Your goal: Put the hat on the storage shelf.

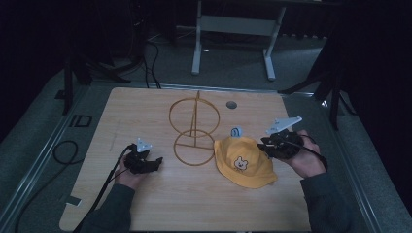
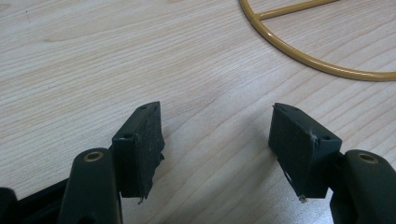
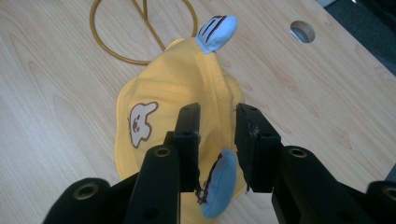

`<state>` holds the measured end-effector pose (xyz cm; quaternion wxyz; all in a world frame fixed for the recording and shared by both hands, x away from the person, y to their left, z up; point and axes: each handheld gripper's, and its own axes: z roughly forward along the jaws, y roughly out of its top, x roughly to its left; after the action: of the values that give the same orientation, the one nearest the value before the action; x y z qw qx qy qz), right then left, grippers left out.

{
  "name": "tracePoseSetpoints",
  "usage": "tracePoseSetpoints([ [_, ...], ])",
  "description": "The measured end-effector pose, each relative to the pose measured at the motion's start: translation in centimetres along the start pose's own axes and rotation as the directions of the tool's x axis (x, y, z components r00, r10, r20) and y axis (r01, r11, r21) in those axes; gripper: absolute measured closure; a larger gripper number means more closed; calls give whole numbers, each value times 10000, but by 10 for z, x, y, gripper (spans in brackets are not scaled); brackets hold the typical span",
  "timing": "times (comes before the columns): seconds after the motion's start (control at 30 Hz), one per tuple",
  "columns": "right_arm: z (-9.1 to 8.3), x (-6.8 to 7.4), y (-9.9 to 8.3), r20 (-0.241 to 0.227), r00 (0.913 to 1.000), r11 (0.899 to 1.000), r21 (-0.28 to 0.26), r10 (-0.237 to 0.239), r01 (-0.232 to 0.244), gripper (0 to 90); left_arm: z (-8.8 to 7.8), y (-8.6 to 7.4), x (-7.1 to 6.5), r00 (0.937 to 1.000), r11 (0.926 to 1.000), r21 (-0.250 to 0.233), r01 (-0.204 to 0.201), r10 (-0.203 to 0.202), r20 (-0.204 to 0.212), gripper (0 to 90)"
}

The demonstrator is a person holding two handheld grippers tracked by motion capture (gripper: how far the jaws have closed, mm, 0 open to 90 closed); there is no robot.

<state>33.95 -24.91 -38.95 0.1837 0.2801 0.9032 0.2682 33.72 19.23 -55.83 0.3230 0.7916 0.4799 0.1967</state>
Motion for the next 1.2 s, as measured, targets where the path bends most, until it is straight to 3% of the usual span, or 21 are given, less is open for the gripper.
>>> tracePoseSetpoints([
  [0.5,27,-3,28,-463,9973,9898,1279,-571,626,663,0,0,0,10000,10000,-41,35,-35,2,354],
  [0.73,39,-12,33,-586,9979,9821,1845,-281,385,603,0,0,0,10000,10000,-35,15,-15,2,354],
  [0.83,43,-14,33,-610,9979,9774,2087,-219,342,580,0,0,0,10000,10000,-46,21,-21,-2,354],
  [0.9,50,-16,34,-693,9975,9683,2475,-158,325,569,0,0,0,10000,10000,-46,19,-19,-8,354],
  [1.13,57,-18,36,-907,9959,9588,2826,-39,295,573,0,0,0,10000,10000,-43,19,-20,-6,354],
  [1.2,63,-19,37,-1073,9942,9476,3170,-47,387,578,0,0,0,10000,10000,-44,19,-19,-3,355],
])
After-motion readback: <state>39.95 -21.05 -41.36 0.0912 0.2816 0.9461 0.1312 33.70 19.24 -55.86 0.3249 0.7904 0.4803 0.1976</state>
